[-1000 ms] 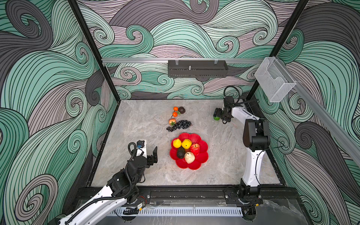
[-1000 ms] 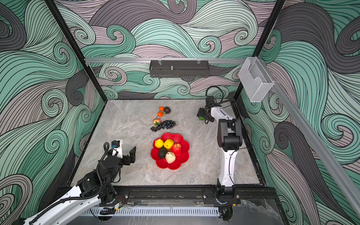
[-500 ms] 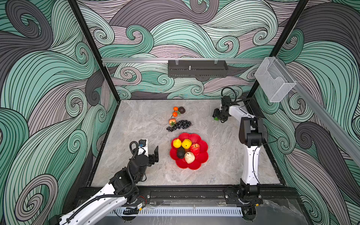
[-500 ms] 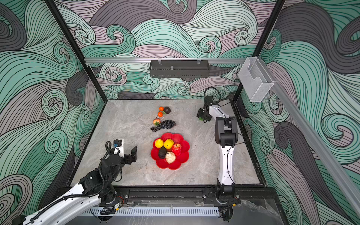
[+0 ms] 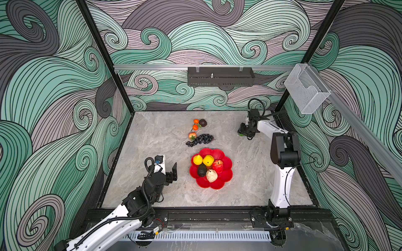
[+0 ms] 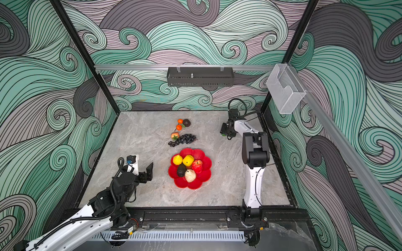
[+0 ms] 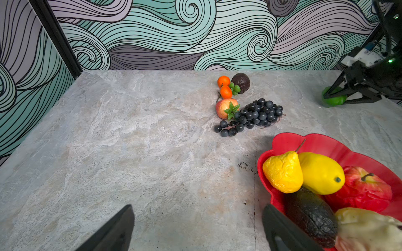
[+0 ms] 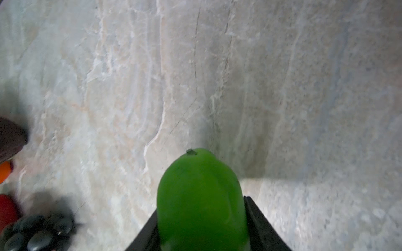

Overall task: Place and organize the fake fruits in the fruit bowl
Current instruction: 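Grasp the green fruit with the right gripper and lift it, then carry the green fruit over the bowl while the left gripper reaches toward it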

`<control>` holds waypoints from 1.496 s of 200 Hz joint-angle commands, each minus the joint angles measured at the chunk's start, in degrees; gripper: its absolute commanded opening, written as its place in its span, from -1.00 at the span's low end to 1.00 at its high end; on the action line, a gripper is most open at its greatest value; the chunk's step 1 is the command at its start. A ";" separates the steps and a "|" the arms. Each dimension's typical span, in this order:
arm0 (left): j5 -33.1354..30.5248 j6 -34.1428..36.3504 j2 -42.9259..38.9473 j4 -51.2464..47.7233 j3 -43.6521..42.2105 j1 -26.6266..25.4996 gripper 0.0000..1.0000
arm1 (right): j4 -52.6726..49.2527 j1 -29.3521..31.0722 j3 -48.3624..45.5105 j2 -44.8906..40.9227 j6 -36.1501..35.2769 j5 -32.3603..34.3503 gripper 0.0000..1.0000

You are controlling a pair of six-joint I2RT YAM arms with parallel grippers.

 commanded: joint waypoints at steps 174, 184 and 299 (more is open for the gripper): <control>20.32 -16.10 15.76 1.36 11.02 0.98 0.79 | 18.55 25.60 -51.17 -62.91 6.27 -8.75 -0.07; 21.71 -18.42 16.09 1.85 11.62 0.99 0.79 | 19.86 27.01 -52.61 -64.65 6.08 -8.46 -0.09; 44.67 -20.67 36.52 6.92 29.65 -4.55 0.68 | 41.54 47.41 -68.09 -72.18 5.83 8.79 -0.04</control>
